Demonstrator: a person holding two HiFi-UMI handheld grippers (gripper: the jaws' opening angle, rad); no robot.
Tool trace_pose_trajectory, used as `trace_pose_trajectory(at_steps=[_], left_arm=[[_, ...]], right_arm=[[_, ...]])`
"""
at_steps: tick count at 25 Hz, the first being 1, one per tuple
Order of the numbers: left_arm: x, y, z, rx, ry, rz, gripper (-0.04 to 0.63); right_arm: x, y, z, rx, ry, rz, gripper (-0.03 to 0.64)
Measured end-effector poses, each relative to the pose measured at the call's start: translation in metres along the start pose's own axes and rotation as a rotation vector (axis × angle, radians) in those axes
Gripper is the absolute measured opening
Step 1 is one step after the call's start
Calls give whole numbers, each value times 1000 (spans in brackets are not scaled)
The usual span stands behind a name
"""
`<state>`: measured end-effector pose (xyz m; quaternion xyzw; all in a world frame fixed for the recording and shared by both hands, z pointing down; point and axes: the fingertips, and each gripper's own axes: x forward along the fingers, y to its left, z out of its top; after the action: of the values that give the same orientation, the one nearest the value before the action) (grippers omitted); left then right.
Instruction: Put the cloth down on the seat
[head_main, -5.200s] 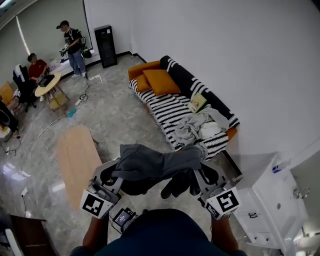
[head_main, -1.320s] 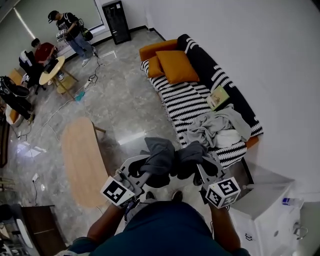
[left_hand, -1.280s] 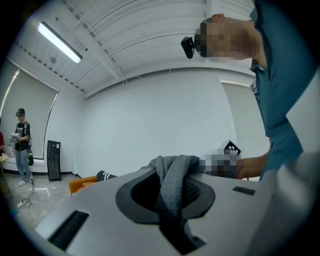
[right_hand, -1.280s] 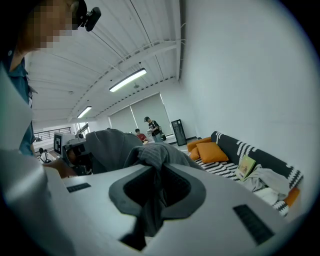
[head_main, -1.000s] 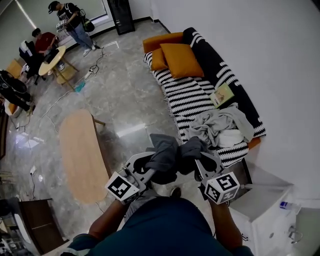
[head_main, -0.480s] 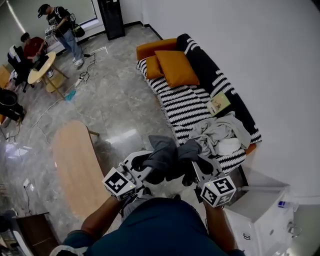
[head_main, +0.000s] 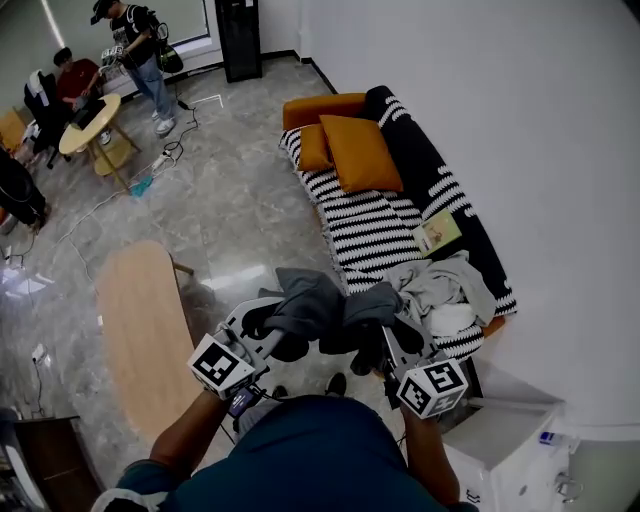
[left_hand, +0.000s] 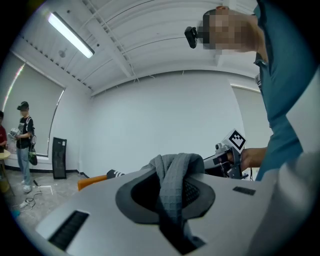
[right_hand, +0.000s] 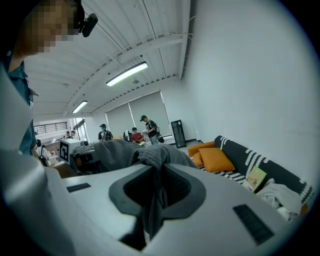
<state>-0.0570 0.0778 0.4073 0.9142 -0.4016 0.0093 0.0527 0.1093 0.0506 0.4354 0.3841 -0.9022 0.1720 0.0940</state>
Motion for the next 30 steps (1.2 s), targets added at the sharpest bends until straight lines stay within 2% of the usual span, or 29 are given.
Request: trace_pose_trajectory(at_steps=[3,5,8,16,25,30], left_arm=[[8,5,14,-25,-51,85,54],[16,5,17,-26,-45,113,54],[32,2,28,-7,-88,103,54],[51,-12,24,33,-29,131,54],[61,-33,37,95,-28,186,54],[57,-34,42,106,-33,192,54]], right_arm=[[6,-14,16,-25,-4,32,43],[8,-20,25,-42,-16,53,43],[10,-30,32,-65,-23,75,43],[-1,-56,35,-75,-36,93,43],[-16,-67,37,-100,-67,144,43],[-13,-64,38,-121,-64,142,43]])
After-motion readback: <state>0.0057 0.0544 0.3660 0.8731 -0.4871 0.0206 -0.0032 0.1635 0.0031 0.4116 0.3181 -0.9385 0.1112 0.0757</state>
